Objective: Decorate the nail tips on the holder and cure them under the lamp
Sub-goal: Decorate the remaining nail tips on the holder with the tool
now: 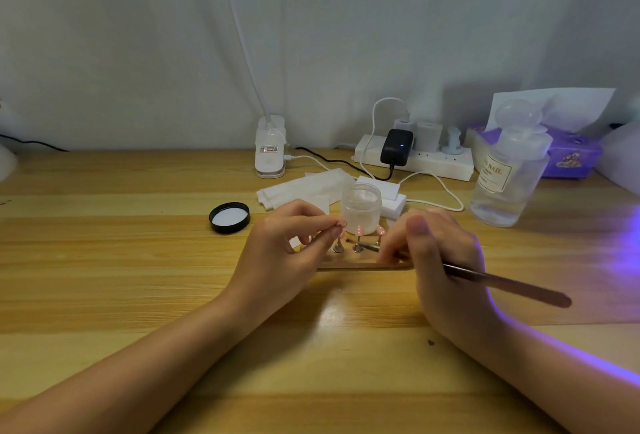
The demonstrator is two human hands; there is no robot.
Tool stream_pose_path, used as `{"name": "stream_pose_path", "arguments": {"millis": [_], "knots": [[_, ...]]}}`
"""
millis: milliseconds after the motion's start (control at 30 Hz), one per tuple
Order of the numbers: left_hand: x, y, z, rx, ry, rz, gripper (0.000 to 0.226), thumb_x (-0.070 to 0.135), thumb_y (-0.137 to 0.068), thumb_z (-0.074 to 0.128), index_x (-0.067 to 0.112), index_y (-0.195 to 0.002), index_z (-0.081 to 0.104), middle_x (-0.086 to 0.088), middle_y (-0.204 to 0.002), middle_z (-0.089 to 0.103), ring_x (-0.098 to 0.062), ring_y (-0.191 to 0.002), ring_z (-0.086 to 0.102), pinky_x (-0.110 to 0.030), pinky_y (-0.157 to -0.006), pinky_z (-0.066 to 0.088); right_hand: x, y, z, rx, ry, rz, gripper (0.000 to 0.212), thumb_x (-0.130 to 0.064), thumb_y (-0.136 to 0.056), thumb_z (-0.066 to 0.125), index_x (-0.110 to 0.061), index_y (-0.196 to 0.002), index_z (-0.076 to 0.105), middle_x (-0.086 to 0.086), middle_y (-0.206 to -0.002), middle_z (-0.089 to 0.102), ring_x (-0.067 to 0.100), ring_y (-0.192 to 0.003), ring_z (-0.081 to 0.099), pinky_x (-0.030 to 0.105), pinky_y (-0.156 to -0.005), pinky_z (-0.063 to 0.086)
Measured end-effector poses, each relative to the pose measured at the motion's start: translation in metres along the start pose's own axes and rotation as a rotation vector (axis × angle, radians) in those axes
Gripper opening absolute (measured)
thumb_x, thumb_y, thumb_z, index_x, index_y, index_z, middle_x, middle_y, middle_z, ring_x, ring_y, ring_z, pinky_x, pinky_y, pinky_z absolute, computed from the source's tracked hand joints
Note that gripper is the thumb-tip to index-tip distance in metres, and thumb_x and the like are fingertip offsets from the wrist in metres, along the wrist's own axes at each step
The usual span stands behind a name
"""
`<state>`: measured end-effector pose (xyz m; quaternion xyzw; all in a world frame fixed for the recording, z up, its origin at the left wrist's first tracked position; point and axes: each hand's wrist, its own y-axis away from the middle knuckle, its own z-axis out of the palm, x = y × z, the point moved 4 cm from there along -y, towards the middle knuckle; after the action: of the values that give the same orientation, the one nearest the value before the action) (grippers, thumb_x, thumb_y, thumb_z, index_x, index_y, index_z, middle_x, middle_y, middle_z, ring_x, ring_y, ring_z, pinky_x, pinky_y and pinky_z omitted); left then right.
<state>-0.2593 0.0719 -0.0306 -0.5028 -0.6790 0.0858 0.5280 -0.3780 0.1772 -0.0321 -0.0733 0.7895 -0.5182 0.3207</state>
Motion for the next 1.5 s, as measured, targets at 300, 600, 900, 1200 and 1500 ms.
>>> {"name": "stream_pose_path", "arguments": {"millis": [300,600,900,1200,1500], "knots": [[0.001,-0.001,-0.001,0.000,0.020,-0.007,0.019,0.006,-0.077,0.068,0.013,-0.094,0.071,0.000,-0.079,0.065,-0.008,-0.070,0.056,-0.029,-0.062,0.048,-0.001,-0.001,-0.001,0.014,-0.044,0.050,0.045,-0.041,-0.098,0.025,-0.030,-0.065,0.054,-0.014,-0.060,0.054,-0.006,-0.066,0.052,0.037,-0.063,0.041],[0.001,-0.002,-0.001,0.025,0.059,0.008,0.020,0.016,-0.076,0.064,0.014,-0.095,0.070,0.001,-0.080,0.064,-0.009,-0.074,0.059,-0.015,-0.064,0.046,0.000,-0.001,-0.002,0.002,-0.065,0.101,0.046,-0.039,-0.097,0.028,-0.032,-0.061,0.054,-0.016,-0.062,0.055,-0.005,-0.063,0.053,0.033,-0.064,0.039],[-0.001,-0.002,-0.002,0.027,0.068,0.023,0.021,0.015,-0.076,0.063,0.017,-0.096,0.068,0.003,-0.082,0.066,-0.009,-0.076,0.061,-0.020,-0.066,0.049,-0.002,-0.002,0.000,0.003,-0.059,0.057,0.047,-0.041,-0.098,0.025,-0.029,-0.065,0.056,-0.021,-0.068,0.053,-0.008,-0.066,0.053,0.029,-0.065,0.041],[-0.003,0.000,-0.005,0.081,0.030,0.016,0.016,0.017,-0.073,0.068,0.021,-0.088,0.070,0.003,-0.096,0.061,-0.006,-0.076,0.055,-0.011,-0.069,0.042,0.000,0.000,-0.006,0.023,-0.093,0.122,0.045,-0.034,-0.095,0.032,-0.030,-0.056,0.054,-0.003,-0.053,0.055,0.001,-0.058,0.053,0.040,-0.061,0.041],[0.000,-0.001,-0.007,0.081,0.052,0.052,0.012,0.015,-0.073,0.069,0.015,-0.085,0.070,0.007,-0.080,0.067,-0.007,-0.076,0.061,-0.028,-0.069,0.050,-0.006,-0.006,-0.001,-0.015,0.036,-0.027,0.046,-0.029,-0.097,0.034,-0.005,-0.072,0.064,-0.006,-0.072,0.058,0.007,-0.069,0.055,0.034,-0.062,0.044]]}}
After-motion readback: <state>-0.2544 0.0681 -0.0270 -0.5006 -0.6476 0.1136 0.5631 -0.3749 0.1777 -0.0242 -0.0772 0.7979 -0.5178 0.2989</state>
